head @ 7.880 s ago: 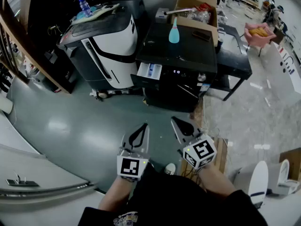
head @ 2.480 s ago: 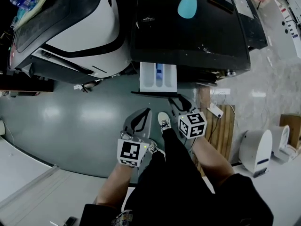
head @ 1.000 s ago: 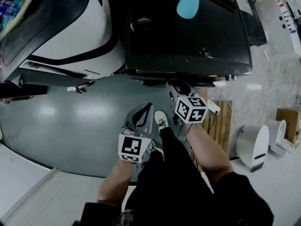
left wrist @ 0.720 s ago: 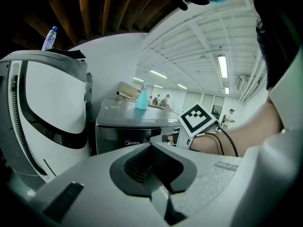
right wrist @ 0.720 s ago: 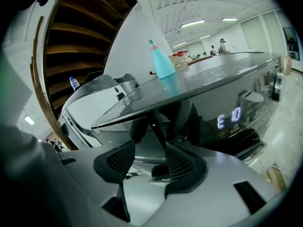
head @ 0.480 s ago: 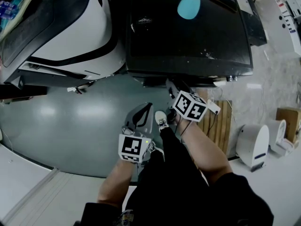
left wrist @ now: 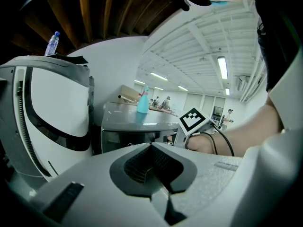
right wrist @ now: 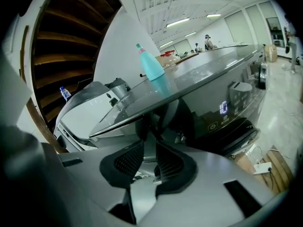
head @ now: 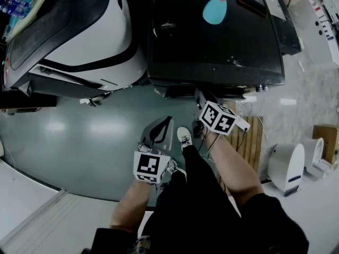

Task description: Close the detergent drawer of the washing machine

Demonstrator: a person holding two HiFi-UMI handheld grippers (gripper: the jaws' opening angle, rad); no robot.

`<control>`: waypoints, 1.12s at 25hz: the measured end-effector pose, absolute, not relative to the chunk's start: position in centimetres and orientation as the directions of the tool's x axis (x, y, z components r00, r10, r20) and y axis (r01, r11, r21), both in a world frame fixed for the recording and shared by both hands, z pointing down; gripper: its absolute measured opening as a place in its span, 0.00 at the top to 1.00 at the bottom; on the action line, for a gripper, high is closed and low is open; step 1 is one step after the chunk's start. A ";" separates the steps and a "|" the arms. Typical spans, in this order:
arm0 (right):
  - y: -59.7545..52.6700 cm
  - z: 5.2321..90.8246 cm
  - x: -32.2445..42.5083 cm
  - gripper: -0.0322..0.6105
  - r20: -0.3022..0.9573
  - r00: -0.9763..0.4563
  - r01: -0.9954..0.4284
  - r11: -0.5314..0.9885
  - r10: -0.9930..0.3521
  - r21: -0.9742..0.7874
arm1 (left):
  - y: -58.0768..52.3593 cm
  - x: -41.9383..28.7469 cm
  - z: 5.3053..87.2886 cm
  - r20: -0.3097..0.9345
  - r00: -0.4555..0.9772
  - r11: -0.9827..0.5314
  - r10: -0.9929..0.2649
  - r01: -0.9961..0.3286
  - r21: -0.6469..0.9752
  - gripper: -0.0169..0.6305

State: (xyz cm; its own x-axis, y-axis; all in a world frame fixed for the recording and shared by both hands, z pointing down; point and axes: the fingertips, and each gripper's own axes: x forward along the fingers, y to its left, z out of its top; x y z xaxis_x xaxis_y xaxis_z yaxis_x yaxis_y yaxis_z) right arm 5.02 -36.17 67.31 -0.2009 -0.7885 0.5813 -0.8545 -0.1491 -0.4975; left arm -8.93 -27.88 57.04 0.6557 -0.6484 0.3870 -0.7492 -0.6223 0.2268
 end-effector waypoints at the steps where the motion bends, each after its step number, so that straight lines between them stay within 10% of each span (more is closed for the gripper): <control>1: -36.1 66.7 5.1 0.85 0.572 -0.202 -0.857 -0.140 -0.795 -0.497 | -27.6 -9.1 56.8 0.390 0.653 -0.618 -0.649 -0.752 0.229 0.97; 28: -20.3 44.5 -7.8 0.95 0.156 -0.564 -0.814 0.515 -0.811 -0.269 | -12.9 -18.3 45.3 0.247 0.599 -0.589 -0.762 -0.799 0.120 0.97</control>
State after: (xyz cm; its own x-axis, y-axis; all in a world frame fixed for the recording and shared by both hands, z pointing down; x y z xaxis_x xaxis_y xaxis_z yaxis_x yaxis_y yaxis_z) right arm -7.76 -20.26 44.46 -0.5645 -0.8105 0.1562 -0.8138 0.5149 -0.2693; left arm -18.33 -12.86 45.33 0.5991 -0.7617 0.2468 -0.7989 -0.5893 0.1204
